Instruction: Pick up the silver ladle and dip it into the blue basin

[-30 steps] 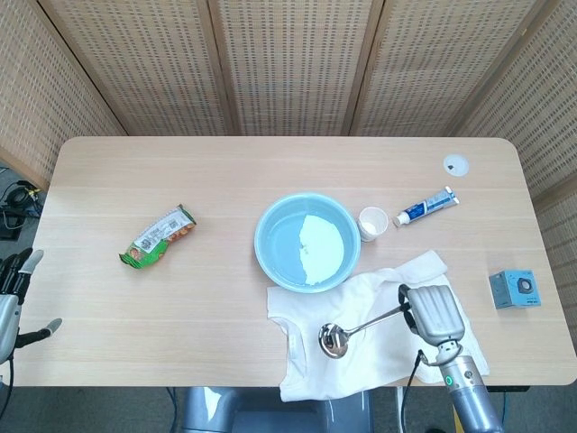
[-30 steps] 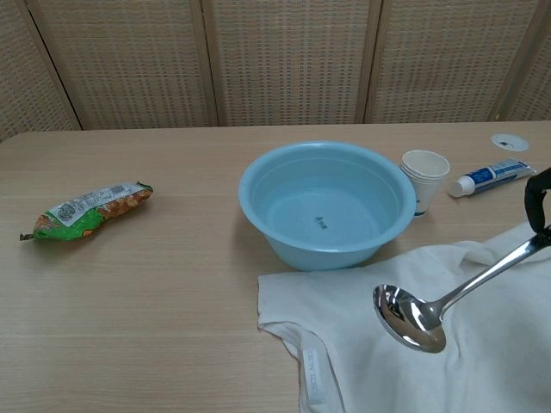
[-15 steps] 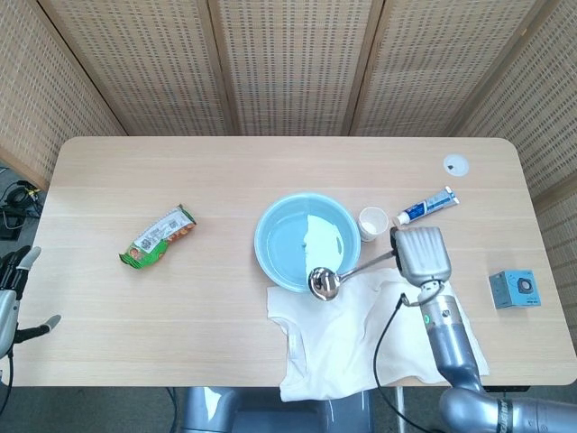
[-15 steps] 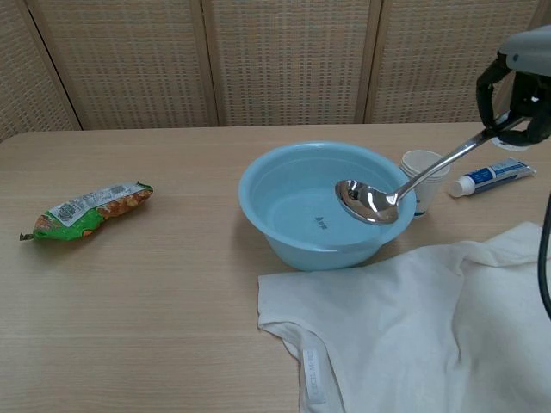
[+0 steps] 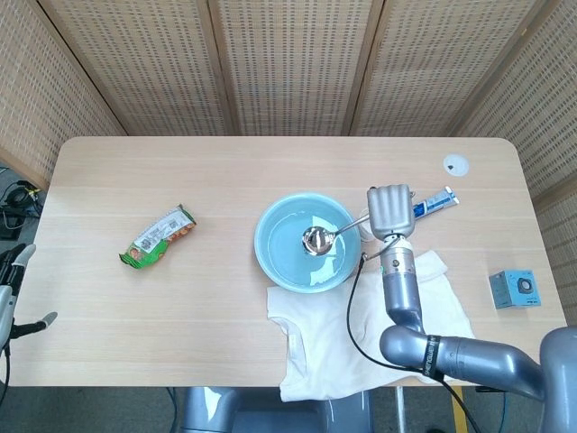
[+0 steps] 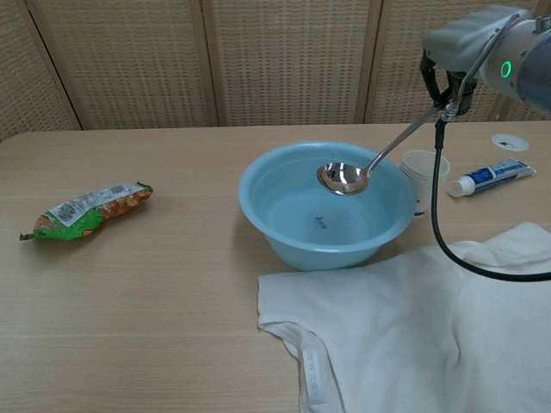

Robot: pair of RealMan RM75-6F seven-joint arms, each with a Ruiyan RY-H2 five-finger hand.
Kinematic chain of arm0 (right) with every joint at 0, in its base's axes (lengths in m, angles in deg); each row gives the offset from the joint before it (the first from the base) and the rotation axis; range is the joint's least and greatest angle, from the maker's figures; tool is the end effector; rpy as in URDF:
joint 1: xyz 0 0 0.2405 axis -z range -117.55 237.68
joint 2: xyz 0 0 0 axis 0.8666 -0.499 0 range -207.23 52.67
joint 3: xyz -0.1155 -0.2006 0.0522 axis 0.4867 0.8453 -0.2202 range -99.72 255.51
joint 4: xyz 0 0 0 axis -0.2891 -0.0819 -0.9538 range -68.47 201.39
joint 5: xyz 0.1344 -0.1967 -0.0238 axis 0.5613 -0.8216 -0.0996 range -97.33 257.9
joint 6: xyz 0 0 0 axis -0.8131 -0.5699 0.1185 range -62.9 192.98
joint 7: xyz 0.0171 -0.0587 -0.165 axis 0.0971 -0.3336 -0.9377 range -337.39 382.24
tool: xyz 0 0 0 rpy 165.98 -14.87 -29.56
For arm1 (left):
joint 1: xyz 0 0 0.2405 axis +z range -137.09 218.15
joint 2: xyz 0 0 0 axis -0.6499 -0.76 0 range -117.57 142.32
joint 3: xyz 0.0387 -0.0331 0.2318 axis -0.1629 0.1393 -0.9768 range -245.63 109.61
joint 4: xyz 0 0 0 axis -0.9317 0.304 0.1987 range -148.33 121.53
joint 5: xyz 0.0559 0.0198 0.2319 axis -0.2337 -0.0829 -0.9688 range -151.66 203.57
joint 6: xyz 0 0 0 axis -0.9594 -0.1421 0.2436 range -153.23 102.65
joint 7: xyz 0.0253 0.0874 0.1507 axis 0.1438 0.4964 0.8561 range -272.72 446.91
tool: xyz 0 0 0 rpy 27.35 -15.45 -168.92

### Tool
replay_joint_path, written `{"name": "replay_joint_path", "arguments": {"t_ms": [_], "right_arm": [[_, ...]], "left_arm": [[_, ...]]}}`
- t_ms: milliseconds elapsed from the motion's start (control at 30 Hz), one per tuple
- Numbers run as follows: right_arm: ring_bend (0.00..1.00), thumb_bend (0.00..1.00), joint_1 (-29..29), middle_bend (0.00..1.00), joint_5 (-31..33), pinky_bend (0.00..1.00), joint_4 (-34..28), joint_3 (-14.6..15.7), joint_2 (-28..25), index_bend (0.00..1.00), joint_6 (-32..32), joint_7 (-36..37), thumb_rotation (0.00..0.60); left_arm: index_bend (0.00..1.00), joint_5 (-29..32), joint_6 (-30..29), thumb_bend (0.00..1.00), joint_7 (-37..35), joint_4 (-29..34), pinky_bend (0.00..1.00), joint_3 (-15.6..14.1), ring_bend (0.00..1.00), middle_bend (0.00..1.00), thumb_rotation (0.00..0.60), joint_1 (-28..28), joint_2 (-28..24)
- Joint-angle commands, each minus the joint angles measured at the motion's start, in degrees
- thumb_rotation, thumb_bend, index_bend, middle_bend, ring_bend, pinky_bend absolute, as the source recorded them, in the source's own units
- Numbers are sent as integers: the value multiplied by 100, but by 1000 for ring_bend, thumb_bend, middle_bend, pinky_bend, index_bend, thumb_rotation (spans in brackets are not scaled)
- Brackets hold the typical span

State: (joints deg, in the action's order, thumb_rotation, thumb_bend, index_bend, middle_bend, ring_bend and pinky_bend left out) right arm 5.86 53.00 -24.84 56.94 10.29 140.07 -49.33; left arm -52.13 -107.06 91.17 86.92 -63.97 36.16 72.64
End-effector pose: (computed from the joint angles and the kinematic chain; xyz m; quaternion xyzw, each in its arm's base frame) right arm -0.0864 -0.4206 0.0156 0.6832 -0.2561 0.1847 0.6584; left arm -0.3064 0.2128 0.1317 -0.5623 -0.4332 -0.3531 0.6095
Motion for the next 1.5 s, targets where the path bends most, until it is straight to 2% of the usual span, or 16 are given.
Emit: {"name": "replay_joint_path", "arguments": {"t_ms": [33,267,367,700,967,1200,1367,1500], "right_arm": [[1000,704,-285,983,178,1000,661,153,459,682,-177,-111,600],[1000,706,-420,984,4,1000,1162,432,853,687,-237,-100,600],[1000,712,-457,987,-321,1000,1461,649,1039,686,-191,-88,600],[1000,714,-472,990,-966,1000,2274,1047,1459,699,-62,-295,600],[1000,714,-376,990,-1114,1000,2594,1234,1716,706,-132,-592,600],[1000,715,-281,992,-1123,1000,2622,1186,1857,714,-177,-749,600],[1000,716,-217,992,-999,1000,2390,923,1828,717,-201,-653,600],[1000,715,-171,993,-765,1000,2022,600,1729,717,-198,-515,600]], "left_arm": [[0,62,61,0,-46,-50,0,13,0,0,600,-25,5],[0,190,136,0,-154,-147,0,39,0,0,600,-38,-8],[0,248,178,0,-215,-179,0,48,0,0,600,-42,-17],[0,232,179,0,-261,-169,0,57,0,0,600,-60,-36],[0,228,170,0,-297,-161,0,64,0,0,600,-65,-56],[0,245,182,0,-333,-182,0,69,0,0,600,-70,-67],[0,248,180,0,-356,-187,0,70,0,0,600,-69,-76],[0,247,181,0,-373,-187,0,72,0,0,600,-71,-83]]}}
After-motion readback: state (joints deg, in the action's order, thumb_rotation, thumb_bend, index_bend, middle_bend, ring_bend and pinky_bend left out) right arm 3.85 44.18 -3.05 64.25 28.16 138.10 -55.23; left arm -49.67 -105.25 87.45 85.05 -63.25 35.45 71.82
